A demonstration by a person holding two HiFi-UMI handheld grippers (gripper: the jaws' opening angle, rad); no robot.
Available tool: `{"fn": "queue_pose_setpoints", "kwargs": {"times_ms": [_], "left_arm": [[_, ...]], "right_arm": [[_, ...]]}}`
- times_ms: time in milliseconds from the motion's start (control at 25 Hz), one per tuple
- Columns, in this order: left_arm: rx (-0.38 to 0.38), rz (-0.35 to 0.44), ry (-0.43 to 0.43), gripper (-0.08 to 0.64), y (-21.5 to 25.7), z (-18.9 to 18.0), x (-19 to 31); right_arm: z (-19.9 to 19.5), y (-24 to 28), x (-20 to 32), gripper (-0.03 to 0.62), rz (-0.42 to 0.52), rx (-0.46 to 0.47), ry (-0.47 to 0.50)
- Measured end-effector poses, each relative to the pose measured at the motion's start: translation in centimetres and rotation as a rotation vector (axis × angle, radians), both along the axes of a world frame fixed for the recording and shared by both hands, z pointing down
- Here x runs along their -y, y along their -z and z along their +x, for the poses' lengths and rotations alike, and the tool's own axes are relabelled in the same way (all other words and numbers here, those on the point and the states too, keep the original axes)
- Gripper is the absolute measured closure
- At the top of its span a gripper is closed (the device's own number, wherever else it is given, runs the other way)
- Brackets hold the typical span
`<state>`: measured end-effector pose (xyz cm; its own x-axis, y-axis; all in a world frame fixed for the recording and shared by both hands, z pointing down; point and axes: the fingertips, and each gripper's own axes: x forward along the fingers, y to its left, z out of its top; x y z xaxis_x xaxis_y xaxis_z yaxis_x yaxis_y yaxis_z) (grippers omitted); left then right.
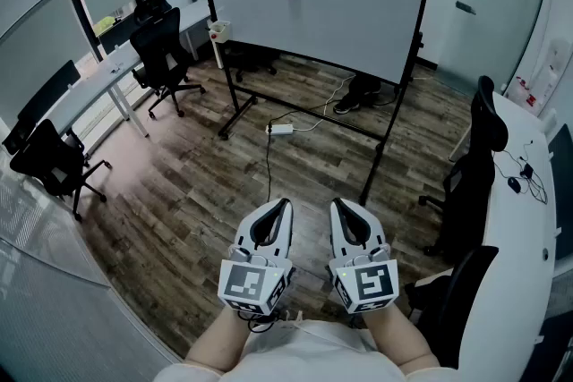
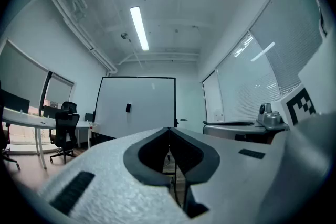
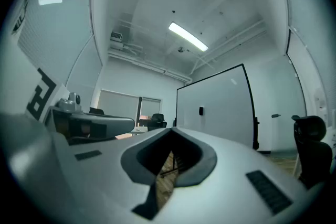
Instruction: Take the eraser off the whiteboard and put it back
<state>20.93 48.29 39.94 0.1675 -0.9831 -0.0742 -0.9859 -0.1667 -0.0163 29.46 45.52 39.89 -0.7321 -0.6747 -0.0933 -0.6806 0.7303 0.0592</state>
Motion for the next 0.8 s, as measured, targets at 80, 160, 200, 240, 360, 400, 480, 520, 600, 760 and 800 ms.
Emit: {"fn": "queue_pose_setpoints", "kwargs": {"times_ms": [80, 160, 200, 240, 360, 400, 480, 520, 600, 760, 800], "left_arm": [[-0.002, 0.0, -0.002, 0.543, 0.0, 0.1, 0.1], [-0.002, -0.003, -0.002, 0.543, 0.0, 0.1, 0.2], [-0.001, -0.005, 0.0, 0.543, -0.1, 0.0, 0.1], [-0.001, -0.007, 0.002, 0.543, -0.2, 0.0, 0.1], [-0.007, -0.009, 0.006, 0.543, -0.3, -0.1, 0.3], [-0.004, -0.01, 0.008, 0.543, -0.3, -0.1, 0.4], [0.012, -0.009, 0.016, 0.543, -0.4, -0.1, 0.5], [0.018, -0.009, 0.019, 0.543, -0.4, 0.0, 0.5], [0.013, -0.013, 0.02, 0.543, -0.5, 0.0, 0.6], [0.012, -0.016, 0.016, 0.543, -0.7, 0.0, 1.2], [0.003, -0.019, 0.008, 0.543, -0.8, 0.0, 1.4]], "right_arm": [[-0.2, -0.2, 0.1, 0.566, -0.012, 0.005, 0.004], [-0.4, -0.4, 0.1, 0.566, -0.02, 0.005, 0.008], [-0.4, -0.5, 0.1, 0.566, -0.023, 0.003, 0.009], [-0.5, -0.7, 0.0, 0.566, -0.026, 0.002, 0.011], [-0.5, -0.8, 0.2, 0.566, -0.029, 0.007, 0.017], [-0.5, -0.8, 0.3, 0.566, -0.031, 0.011, 0.021], [-0.6, -0.7, 0.3, 0.566, -0.032, 0.026, 0.029], [-0.5, -0.7, 0.4, 0.565, -0.035, 0.036, 0.027], [-0.4, -0.8, 0.6, 0.565, -0.038, 0.036, 0.011], [-0.2, -1.5, 1.2, 0.565, -0.048, 0.018, -0.003], [-0.2, -1.6, 1.4, 0.565, -0.053, 0.019, -0.004]]}}
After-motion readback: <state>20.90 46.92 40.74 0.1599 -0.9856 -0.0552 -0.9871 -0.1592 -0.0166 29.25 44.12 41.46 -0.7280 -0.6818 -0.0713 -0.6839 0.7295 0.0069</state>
